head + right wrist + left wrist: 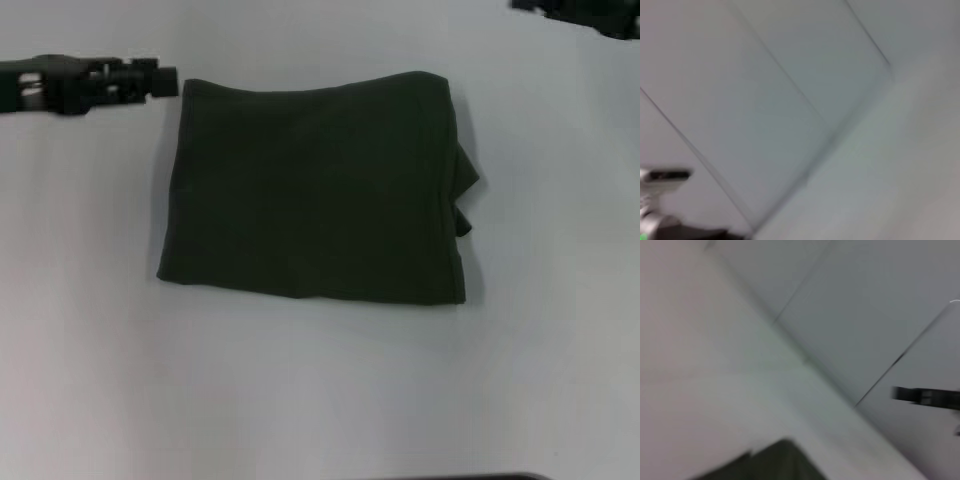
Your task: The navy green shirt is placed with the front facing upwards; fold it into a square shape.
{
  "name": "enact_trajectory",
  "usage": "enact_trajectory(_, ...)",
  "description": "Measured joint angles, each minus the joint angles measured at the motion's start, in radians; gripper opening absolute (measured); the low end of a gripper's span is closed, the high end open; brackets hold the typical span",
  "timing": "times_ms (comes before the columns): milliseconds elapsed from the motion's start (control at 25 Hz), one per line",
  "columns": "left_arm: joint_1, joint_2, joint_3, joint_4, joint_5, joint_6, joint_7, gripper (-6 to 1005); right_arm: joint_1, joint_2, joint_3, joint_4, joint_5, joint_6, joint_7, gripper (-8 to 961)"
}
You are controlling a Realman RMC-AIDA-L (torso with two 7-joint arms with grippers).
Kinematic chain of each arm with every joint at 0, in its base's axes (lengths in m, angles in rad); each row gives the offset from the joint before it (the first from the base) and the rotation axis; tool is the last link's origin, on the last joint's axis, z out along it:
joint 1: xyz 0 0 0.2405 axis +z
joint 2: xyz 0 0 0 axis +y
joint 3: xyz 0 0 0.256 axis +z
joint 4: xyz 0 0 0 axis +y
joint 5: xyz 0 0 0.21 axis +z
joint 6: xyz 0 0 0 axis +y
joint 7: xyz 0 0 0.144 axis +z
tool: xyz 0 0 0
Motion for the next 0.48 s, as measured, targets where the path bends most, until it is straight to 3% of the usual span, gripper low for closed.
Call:
enact_trajectory(80,0.045,-0.028,-0.056,0.013,-0.041,0.037,0.164,576,-0.018,0.059,0.004,0.025,0.084,0.065,-0.208,648)
enact_trajectory(160,0.083,-0.052,-0.073,0.025,-0.065,0.022,0.252,577,-0.027,0.086,-0.022,0.029,0.106,0.07,-0.328,659)
enact_trajectory(240,0.131,-0.081,-0.08,0.04,-0.088,0.011,0.322,577,-0.038,0.092,-0.079,0.018,0.088,0.049,-0.384,681)
enact_trajectory(480,0.221,-0.116,-0.1,0.047,-0.131,0.065,0.494,579,-0.128,0.096,-0.235,-0.036,0.058,-0.068,-0.424,708)
